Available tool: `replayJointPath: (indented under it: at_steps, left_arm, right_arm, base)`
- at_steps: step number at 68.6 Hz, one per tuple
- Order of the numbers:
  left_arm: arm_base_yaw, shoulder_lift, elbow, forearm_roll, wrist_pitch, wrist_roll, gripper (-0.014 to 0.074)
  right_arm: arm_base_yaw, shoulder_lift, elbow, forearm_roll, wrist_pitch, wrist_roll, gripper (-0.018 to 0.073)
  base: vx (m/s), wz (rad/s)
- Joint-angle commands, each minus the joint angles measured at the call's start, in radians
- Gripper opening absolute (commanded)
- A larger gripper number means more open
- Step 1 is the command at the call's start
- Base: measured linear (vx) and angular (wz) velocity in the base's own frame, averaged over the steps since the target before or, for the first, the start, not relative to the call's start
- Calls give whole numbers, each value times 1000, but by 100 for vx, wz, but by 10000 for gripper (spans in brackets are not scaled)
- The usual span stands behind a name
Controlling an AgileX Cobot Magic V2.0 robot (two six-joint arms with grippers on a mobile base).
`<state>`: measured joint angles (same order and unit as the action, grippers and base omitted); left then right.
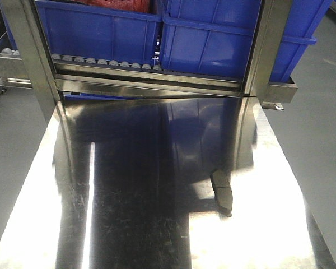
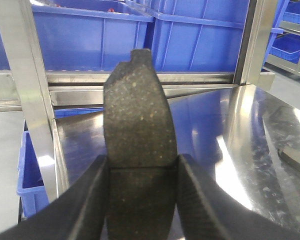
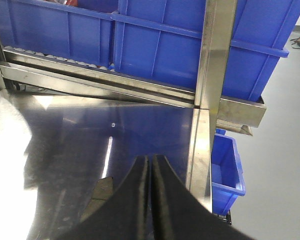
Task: Move and align brake pads A on conveyor
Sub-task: 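Lift the grasped brake pad off the table with the left gripper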
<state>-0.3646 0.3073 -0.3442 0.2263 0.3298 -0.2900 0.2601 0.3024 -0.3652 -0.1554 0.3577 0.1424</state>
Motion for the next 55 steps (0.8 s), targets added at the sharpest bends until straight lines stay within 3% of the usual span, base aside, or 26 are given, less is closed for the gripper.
replayJointPath:
  at_steps: [1,40,46,55]
  left_arm:
    - [-5,5,-30,9,-102,1,115]
    - [-5,5,-30,9,-101,1,115]
    - [-5,5,-30,9,-101,1,115]
    - [-5,5,-30,9,-101,1,115]
  right_arm:
    - [-2,10,-25,-13,-72,-6,-9]
    - [-2,10,-23,-13,-76,-6,6]
    - [-2,10,-22,-13,-80,-6,65]
    - [-2,10,-22,-13,-91,-6,286]
  base:
    - [0,0]
    - [0,0]
    - [0,0]
    - [0,0]
